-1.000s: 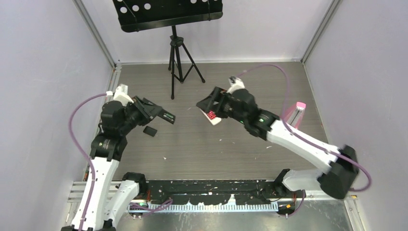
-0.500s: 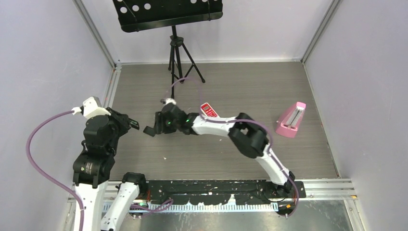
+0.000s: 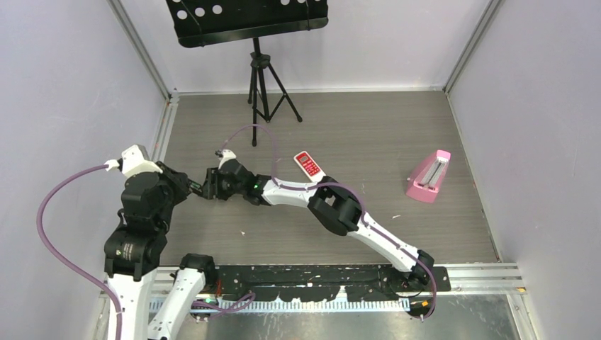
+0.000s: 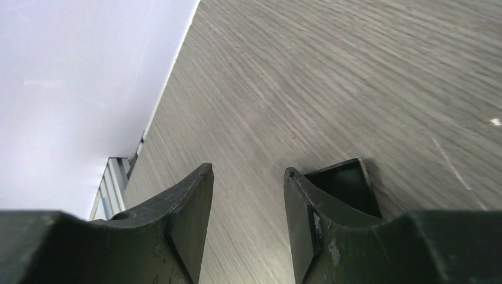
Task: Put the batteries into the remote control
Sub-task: Move the battery cover to the center of the board.
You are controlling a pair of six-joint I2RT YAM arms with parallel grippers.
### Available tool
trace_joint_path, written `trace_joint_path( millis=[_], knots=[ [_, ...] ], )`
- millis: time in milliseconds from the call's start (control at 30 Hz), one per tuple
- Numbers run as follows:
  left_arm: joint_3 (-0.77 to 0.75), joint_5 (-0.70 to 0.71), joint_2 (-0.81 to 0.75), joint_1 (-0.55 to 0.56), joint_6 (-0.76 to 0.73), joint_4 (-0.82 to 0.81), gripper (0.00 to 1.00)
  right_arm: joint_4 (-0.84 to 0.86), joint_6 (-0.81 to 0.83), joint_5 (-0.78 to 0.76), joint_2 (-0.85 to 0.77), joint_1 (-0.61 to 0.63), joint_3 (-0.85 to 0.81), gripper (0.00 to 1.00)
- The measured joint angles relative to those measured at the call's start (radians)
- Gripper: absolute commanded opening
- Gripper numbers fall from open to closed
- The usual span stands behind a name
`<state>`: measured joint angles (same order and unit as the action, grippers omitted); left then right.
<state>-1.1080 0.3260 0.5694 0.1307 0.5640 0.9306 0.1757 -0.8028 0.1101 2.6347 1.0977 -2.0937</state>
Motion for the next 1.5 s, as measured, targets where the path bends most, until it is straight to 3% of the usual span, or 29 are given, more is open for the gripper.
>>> trace_joint_path(
  millis=[367, 700, 833, 1000, 1500],
  knots=[
    [-0.021, -0.008, 0.000, 0.000, -0.003, 0.010, 0.00, -0.131, 0.031, -0.129, -0.027, -0.001, -0.003, 0.52],
    [0.007, -0.061, 0.002, 0.000, 0.005, 0.002, 0.00, -0.263, 0.067, -0.240, -0.316, -0.062, 0.379, 0.52],
    [0.020, -0.083, 0.003, 0.000, 0.008, 0.000, 0.00, -0.295, 0.093, -0.259, -0.370, -0.106, 0.444, 0.54],
    [0.030, -0.095, 0.004, 0.000, 0.008, 0.000, 0.00, -0.357, 0.138, -0.298, -0.367, -0.116, 0.404, 0.75],
    [0.026, -0.084, -0.035, 0.000, 0.024, -0.005, 0.00, -0.478, 0.323, -0.621, -0.157, 0.049, 0.053, 0.71]
  ],
)
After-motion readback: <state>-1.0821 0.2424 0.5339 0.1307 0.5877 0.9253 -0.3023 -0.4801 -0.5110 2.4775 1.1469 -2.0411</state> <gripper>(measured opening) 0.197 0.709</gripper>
